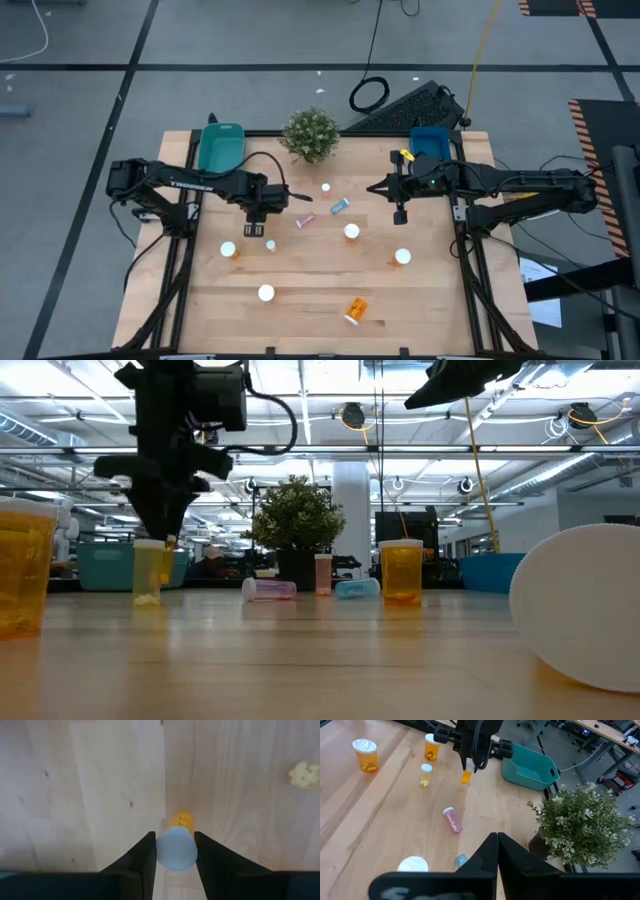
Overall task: Pick and place medicine bottles into bin by pill shape (circle, oval)
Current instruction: Put the small orange pill bottle into the green bin
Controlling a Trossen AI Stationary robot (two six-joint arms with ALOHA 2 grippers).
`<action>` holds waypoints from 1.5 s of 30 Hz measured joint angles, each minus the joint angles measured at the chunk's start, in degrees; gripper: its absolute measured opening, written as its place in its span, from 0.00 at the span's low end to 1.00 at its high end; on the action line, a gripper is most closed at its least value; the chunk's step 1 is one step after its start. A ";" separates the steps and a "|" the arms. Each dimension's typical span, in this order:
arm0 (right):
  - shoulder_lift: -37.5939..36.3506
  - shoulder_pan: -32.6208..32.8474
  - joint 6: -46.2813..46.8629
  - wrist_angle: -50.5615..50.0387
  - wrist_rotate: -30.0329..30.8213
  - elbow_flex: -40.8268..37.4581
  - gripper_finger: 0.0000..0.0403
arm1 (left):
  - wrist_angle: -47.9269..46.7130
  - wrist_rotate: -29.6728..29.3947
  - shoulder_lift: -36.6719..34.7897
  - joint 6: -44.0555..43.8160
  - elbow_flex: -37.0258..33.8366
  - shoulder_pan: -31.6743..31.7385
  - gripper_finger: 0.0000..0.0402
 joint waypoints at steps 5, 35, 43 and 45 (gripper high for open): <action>0.00 0.00 0.00 0.00 -0.01 0.00 0.00 | -3.62 -0.60 0.00 0.29 4.53 0.02 0.30; 0.00 0.00 0.02 -1.31 0.00 -0.03 0.00 | -21.19 -5.73 -16.81 7.44 18.43 14.53 0.30; 0.00 0.00 0.00 -1.27 0.00 -0.03 0.00 | -21.18 -5.75 -19.26 12.61 18.43 23.39 0.30; 0.00 0.00 0.01 -1.27 0.00 -0.03 0.00 | -20.86 -5.74 -19.20 14.30 18.43 25.70 0.30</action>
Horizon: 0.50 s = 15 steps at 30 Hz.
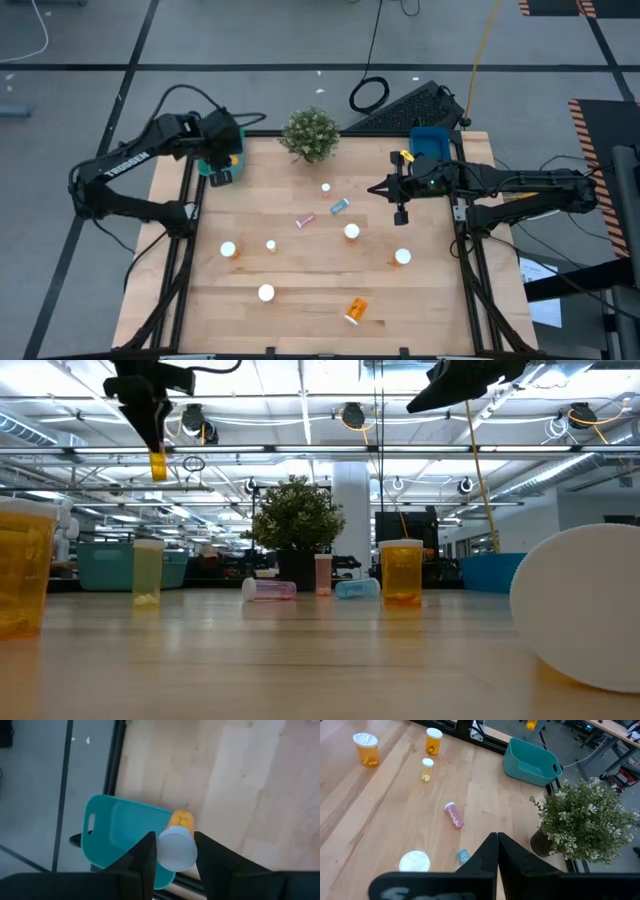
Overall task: Pick and place medicine bottles into bin by pill shape (circle, oval)
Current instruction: Put the small orange pill bottle into the green bin
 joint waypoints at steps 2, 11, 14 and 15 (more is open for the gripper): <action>0.00 0.00 0.00 0.01 0.06 0.00 0.00 | 0.79 0.01 0.21 1.53 0.00 2.17 0.30; 0.00 -0.01 -0.19 0.01 0.15 0.00 0.00 | 7.05 2.11 2.17 7.63 -0.04 12.63 0.30; 0.00 -0.02 -0.26 0.00 0.15 0.00 0.00 | 8.57 2.14 3.84 8.26 0.00 15.90 0.30; 0.00 -0.02 -0.46 0.00 0.15 0.00 0.00 | 9.04 2.15 4.72 8.33 0.00 16.94 0.30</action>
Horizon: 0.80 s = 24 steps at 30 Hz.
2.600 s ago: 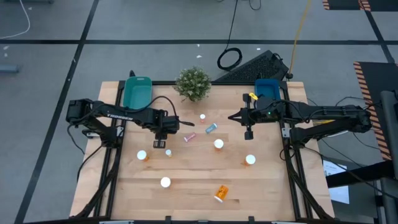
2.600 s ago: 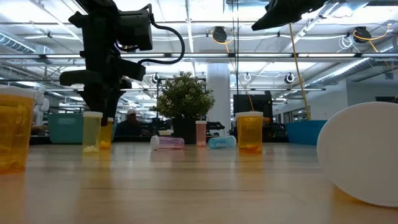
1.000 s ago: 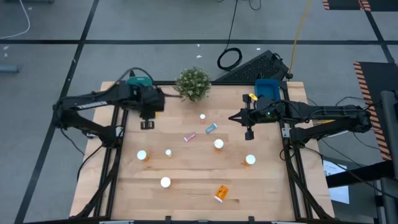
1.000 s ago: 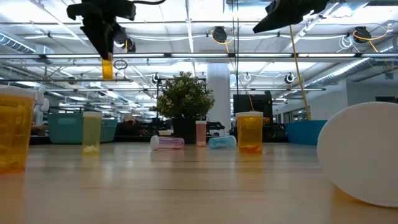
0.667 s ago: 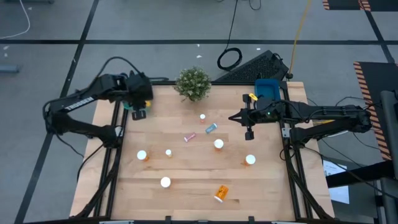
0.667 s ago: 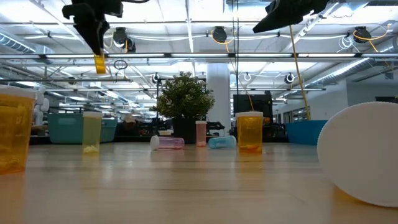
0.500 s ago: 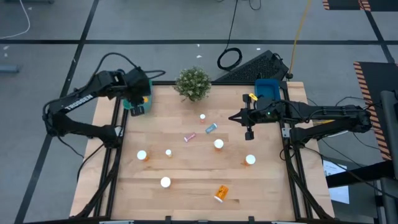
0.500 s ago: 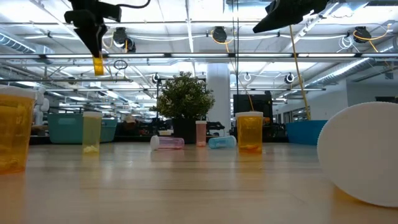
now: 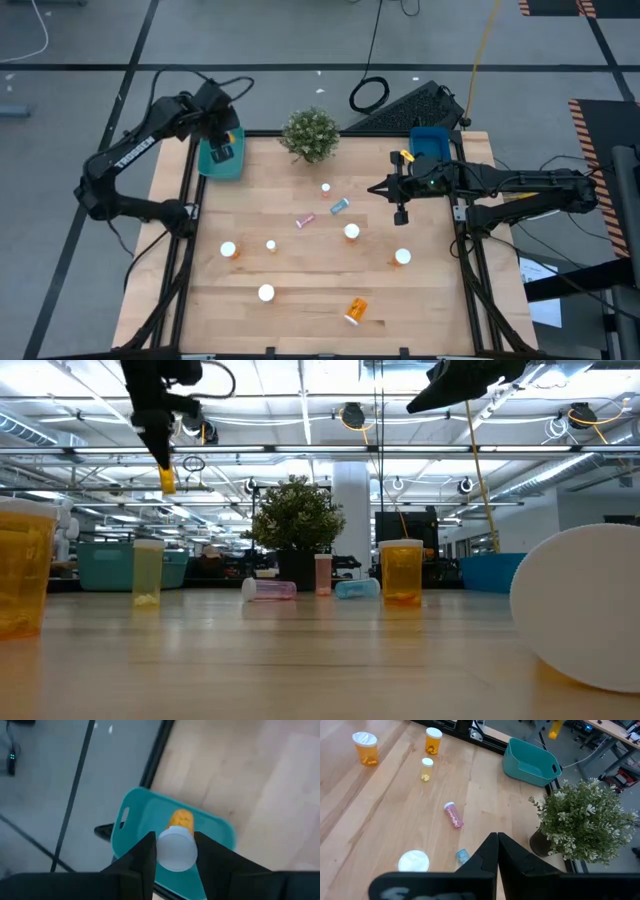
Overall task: Pick and place medicine bottles into bin by pill shape (circle, oval)
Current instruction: Put the small orange pill bottle into the green bin
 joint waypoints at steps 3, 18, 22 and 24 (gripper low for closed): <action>0.00 0.00 -0.42 -0.01 0.00 0.00 0.00 | 0.92 0.19 2.56 0.23 -0.04 2.58 0.30; 0.00 0.00 -0.75 -0.02 0.01 0.00 0.00 | 5.99 2.29 15.09 -1.99 -0.04 12.05 0.30; 0.00 0.00 -0.73 -0.02 0.02 0.00 0.00 | 7.66 3.02 17.69 -3.72 -0.58 13.22 0.30; 0.00 0.00 -0.71 -0.02 0.02 0.00 0.00 | 9.32 3.04 18.72 -5.03 -1.14 13.56 0.30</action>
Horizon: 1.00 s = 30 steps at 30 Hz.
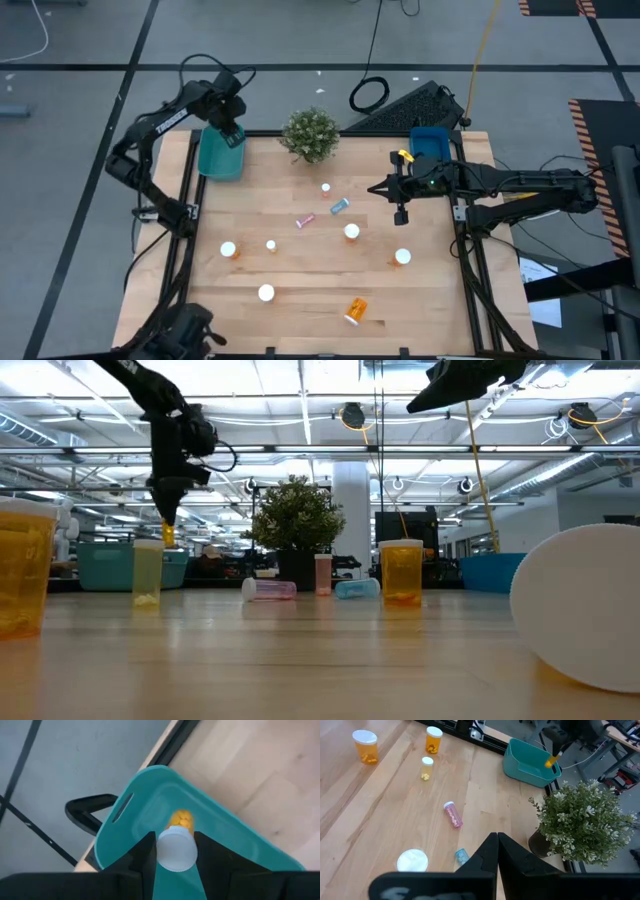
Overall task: Pick and place medicine bottles into bin by pill shape (circle, oval)
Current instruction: Put the small orange pill bottle into the green bin
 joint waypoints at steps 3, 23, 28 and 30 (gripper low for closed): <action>0.00 0.01 0.07 -0.01 -0.02 0.00 0.00 | 1.16 -0.11 1.68 -2.46 -0.30 0.67 0.30; -0.02 0.02 1.64 -2.79 -0.17 0.00 0.00 | 7.26 -1.62 5.25 -8.94 -5.13 1.14 0.30; -0.02 0.02 1.64 -2.52 -0.17 0.00 0.00 | 12.41 -1.85 5.25 -8.84 -8.54 1.24 0.30; -0.02 0.02 1.64 -2.49 -0.17 0.00 0.00 | 13.95 -1.83 5.25 -8.74 -9.75 1.24 0.30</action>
